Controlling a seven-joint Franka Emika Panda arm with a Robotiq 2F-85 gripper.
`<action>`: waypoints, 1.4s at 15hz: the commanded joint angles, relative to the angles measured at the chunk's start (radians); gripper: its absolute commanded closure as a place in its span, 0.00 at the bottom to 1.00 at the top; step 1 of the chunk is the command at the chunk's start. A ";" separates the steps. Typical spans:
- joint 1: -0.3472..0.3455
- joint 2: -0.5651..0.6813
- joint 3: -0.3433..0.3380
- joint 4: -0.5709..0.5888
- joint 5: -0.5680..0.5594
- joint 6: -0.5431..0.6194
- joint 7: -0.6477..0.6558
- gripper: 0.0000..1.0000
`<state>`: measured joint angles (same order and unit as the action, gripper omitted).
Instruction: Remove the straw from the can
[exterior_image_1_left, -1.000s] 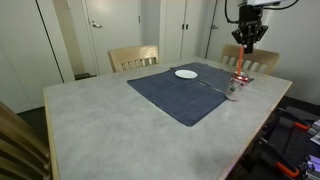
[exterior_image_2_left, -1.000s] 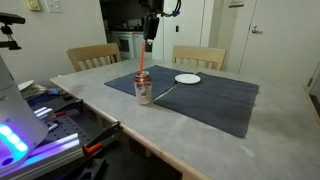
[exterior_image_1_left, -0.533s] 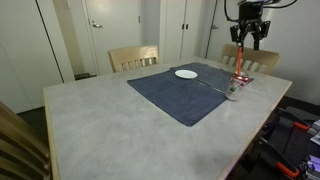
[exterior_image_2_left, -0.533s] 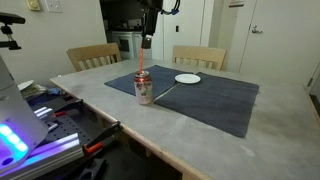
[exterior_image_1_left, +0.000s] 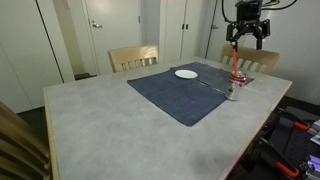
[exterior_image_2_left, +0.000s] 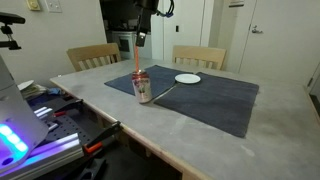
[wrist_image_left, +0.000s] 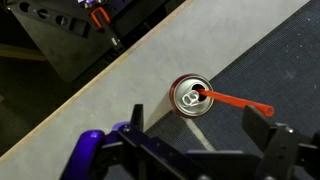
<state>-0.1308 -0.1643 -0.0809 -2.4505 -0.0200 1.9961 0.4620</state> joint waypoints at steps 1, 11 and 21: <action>-0.010 0.021 -0.002 0.020 -0.001 -0.016 0.024 0.00; -0.009 0.027 0.002 0.049 -0.008 -0.017 0.064 0.00; -0.002 0.035 0.013 0.042 0.000 -0.071 0.119 0.00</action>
<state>-0.1321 -0.1624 -0.0720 -2.4257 -0.0303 1.9495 0.5693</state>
